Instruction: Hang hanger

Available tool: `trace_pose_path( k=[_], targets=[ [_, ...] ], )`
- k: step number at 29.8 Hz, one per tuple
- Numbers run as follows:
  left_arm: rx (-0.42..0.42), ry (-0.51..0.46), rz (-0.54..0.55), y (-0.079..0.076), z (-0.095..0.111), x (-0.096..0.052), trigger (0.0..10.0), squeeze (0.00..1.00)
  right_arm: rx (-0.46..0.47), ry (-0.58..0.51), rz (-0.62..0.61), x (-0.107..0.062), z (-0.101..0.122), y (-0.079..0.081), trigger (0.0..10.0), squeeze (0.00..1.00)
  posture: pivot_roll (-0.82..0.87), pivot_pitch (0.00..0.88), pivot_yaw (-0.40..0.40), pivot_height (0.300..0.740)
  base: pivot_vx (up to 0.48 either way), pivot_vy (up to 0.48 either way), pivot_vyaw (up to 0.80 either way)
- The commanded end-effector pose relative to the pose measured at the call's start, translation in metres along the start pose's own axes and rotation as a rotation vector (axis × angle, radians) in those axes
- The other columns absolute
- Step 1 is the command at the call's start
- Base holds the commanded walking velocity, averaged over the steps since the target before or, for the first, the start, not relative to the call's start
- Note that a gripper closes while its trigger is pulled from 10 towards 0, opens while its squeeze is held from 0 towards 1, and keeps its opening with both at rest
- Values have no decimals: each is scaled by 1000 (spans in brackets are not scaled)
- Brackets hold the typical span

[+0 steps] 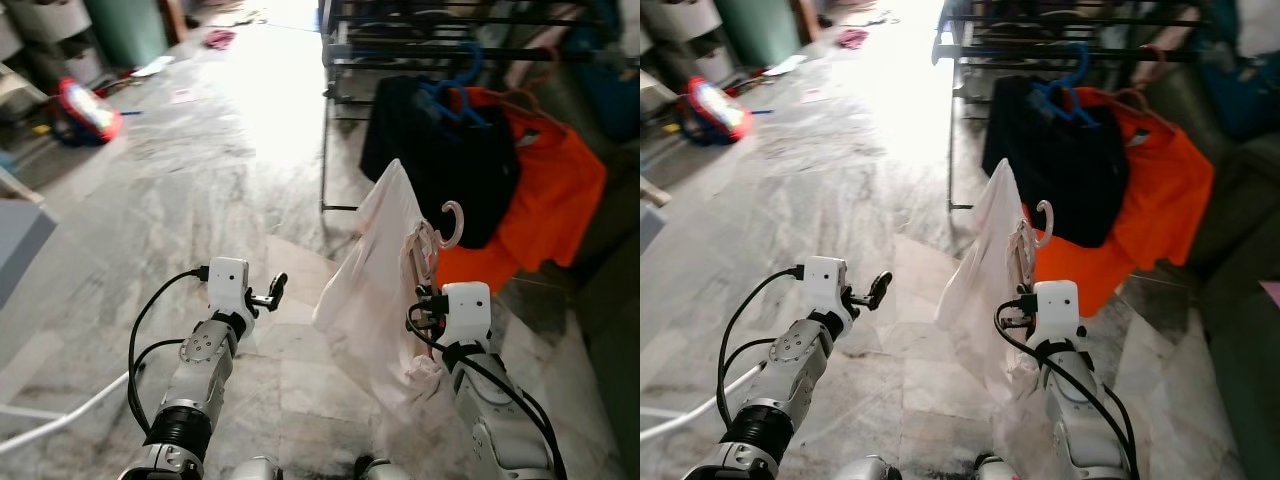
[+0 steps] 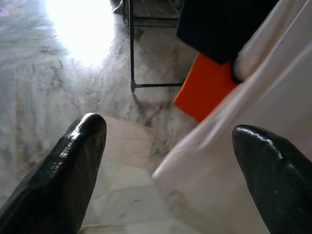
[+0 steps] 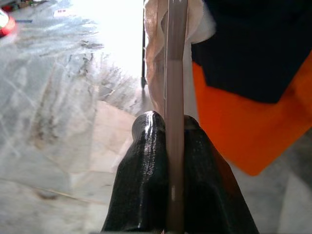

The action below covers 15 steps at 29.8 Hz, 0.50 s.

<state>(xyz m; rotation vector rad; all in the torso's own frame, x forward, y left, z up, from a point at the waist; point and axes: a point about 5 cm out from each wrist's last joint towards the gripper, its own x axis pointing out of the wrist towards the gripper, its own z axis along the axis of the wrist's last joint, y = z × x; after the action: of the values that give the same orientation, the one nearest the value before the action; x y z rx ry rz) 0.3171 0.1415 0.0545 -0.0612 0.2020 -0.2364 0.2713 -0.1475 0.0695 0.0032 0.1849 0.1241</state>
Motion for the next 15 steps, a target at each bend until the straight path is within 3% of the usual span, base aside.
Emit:
trace_pose_path(
  k=[1, 9, 15],
  targets=[
    [4, 8, 3, 1, -1, 0, 10000, 0, -4, -29, 6, -1, 7, 1, 10000, 0, -81, 165, 57, 740, 0, 386, -544],
    [7, 9, -6, -1, -2, -1, 10000, 0, -14, -23, 26, -3, 5, 3, 10000, 0, -81, 172, 56, 740, 0, 434, -68],
    [16, 10, -20, -6, -6, -5, 10000, 0, -32, -15, 90, -6, 4, 10, 10000, 0, -80, 183, 54, 740, 0, 0, 0]
  ],
)
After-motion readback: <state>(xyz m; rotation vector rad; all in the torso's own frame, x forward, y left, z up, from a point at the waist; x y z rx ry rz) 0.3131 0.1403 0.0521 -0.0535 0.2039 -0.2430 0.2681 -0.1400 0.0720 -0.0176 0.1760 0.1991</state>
